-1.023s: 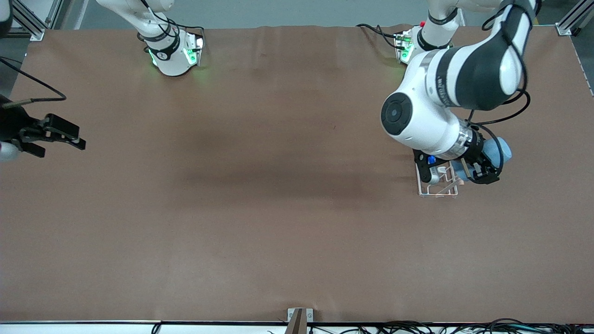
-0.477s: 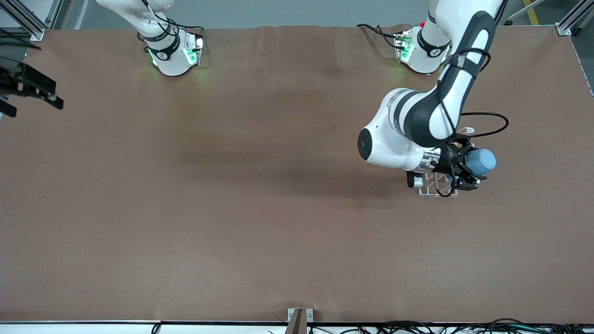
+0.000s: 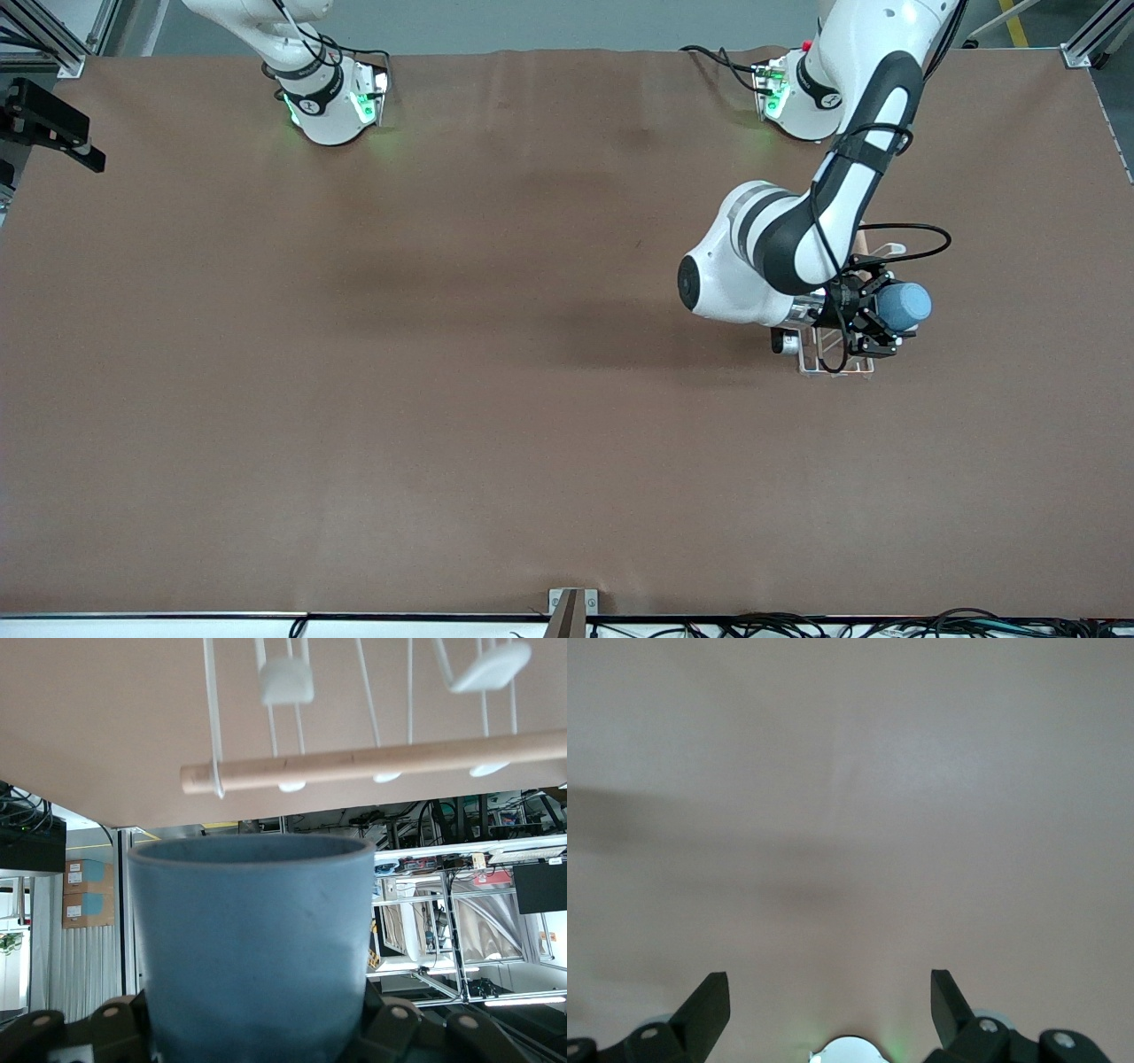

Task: Hang cup on cup holder
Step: 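Tilt the cup with the left gripper and hang it on a rack hook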

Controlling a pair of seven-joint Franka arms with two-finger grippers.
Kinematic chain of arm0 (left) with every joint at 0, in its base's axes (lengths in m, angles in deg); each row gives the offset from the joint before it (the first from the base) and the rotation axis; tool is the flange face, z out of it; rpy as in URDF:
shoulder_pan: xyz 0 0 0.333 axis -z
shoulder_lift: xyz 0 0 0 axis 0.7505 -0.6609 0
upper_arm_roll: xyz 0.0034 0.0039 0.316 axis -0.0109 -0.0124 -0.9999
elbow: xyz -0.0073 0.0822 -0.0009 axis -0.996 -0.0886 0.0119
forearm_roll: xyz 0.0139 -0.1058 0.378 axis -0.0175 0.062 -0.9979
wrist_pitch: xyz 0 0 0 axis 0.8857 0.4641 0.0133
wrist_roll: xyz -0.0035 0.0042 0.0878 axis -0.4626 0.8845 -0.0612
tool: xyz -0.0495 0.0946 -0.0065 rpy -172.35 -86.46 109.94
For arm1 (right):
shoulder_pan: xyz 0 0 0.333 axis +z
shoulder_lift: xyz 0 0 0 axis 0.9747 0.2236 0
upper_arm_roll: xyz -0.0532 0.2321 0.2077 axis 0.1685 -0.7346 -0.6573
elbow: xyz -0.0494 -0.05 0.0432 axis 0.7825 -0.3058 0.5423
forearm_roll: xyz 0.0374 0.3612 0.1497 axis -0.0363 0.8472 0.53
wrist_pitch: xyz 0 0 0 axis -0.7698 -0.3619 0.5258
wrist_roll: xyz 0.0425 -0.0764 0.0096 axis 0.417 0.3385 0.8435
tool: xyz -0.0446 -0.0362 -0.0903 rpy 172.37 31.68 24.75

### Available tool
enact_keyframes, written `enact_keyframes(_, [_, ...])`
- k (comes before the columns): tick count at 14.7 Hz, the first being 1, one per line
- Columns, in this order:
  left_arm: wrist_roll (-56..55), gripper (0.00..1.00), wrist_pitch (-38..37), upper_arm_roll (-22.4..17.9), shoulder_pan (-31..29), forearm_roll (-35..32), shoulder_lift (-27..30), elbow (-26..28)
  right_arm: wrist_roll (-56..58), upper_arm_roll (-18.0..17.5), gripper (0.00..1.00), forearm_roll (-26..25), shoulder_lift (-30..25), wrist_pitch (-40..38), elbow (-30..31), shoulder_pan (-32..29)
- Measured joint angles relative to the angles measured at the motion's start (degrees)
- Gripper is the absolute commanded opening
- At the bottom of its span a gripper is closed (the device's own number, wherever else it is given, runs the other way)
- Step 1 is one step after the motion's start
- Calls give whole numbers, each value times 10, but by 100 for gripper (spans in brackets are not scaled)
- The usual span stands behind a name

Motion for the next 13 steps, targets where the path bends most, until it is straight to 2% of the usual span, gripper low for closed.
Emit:
enact_keyframes(3, [-27, 47, 0, 0, 10, 0, -15, 4, -17, 17, 100, 0, -12, 29, 34, 7])
enact_keyframes(7, [-49, 48, -1, 0, 13, 0, -33, 8, -18, 41, 100, 0, -50, 81, 113, 13])
enact_keyframes(13, [-93, 52, -1, 1, 17, 0, -49, 25, -20, 44, 100, 0, -59, 94, 127, 16])
